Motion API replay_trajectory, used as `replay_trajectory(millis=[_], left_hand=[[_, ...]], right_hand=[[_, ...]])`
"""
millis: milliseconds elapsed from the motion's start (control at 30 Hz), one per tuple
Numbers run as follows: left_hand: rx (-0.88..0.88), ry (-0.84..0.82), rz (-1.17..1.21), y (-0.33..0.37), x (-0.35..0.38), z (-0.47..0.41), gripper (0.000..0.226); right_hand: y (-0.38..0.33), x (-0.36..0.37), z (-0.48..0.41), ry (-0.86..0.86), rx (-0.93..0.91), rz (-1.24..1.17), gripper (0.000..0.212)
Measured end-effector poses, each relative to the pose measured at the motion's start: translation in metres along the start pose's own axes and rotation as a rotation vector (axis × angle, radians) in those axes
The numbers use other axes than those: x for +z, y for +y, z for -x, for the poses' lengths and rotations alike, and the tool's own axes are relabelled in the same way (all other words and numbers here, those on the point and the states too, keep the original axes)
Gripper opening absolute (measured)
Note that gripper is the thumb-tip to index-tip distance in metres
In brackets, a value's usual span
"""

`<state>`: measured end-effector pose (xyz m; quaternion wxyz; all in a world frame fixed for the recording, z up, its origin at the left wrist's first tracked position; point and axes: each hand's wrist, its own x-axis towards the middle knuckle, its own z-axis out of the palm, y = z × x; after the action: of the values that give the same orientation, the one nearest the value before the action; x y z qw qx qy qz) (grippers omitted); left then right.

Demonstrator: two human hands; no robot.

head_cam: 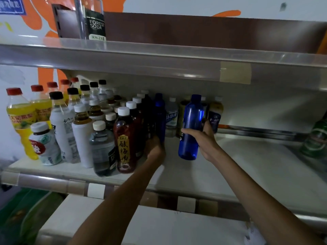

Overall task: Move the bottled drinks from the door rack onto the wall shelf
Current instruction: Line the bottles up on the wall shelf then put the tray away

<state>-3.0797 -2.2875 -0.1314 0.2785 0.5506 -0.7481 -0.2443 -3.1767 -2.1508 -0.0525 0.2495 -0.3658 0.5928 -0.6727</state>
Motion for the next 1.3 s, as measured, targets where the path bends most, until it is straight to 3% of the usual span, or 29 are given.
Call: replay_trajectory(millis=[233,533,600,900,1067,1200,1300], left_hand=[[-0.019,0.002,-0.106,0.010,0.008,-0.027,0.039],[0.030,-0.155,-0.187,0.004,0.009,-0.042,0.045],[0.052,-0.257,-0.200,0.002,0.001,-0.038,0.048],[0.328,-0.352,-0.323,-0.008,-0.054,0.039,0.033],[0.512,-0.415,-0.493,-0.017,-0.085,0.068,0.027],[0.576,-0.506,-0.460,-0.028,-0.097,0.079,0.023],[0.660,-0.585,-0.468,-0.039,-0.104,0.087,0.040]], right_hand=[[0.006,-0.005,-0.002,-0.002,-0.004,0.068,0.066],[0.012,-0.010,0.001,-0.001,-0.036,0.080,0.064],[0.014,-0.004,0.005,0.004,-0.031,0.100,0.068],[0.014,0.041,0.006,0.088,0.017,0.287,0.101],[0.004,0.067,0.010,0.107,0.034,0.327,0.064],[0.007,0.089,0.016,0.101,0.054,0.378,0.067],[0.011,0.104,0.018,0.151,0.048,0.403,0.068]])
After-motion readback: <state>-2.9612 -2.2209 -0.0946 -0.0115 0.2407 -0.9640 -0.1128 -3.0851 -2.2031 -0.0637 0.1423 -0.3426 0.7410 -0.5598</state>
